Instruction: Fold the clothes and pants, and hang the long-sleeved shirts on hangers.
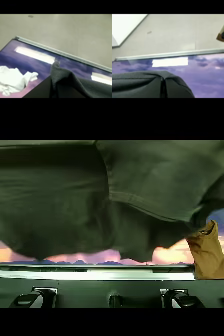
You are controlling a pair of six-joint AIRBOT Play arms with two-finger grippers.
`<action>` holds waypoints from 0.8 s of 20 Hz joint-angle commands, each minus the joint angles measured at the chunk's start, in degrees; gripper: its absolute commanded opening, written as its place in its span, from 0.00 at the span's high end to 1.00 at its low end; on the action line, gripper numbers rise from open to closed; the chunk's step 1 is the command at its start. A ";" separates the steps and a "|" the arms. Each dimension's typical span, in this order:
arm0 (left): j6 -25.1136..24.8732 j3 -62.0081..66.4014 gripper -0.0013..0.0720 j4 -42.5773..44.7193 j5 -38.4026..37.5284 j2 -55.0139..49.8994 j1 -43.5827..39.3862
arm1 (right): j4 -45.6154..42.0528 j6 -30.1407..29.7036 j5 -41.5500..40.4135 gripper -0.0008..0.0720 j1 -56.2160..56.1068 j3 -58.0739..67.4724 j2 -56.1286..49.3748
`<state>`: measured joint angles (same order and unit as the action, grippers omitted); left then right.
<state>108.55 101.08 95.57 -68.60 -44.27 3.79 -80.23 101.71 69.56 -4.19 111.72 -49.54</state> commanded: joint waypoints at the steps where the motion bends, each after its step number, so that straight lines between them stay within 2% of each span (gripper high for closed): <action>1: -0.92 -0.02 0.96 -0.35 -2.69 -7.26 0.04 | -0.98 2.47 2.03 0.95 0.04 0.15 -7.67; 5: -5.11 -0.02 0.96 -2.54 -3.63 -26.23 0.04 | -0.76 2.56 4.39 0.95 0.04 0.15 -25.07; 10: -5.01 0.00 0.96 -2.62 2.93 -50.64 -0.46 | 1.31 3.72 -1.05 0.95 0.04 0.15 -47.87; 13: -5.03 0.00 0.96 -2.62 7.37 -59.01 -2.40 | 5.16 5.40 -5.62 0.95 0.04 0.15 -57.33; 16: -5.03 0.04 0.96 -2.60 8.70 -62.86 -4.28 | 7.89 7.96 -6.45 0.95 0.04 0.15 -64.06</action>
<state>103.66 101.06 93.36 -62.50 -101.60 1.06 -76.14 107.48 65.23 -4.10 111.81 -106.30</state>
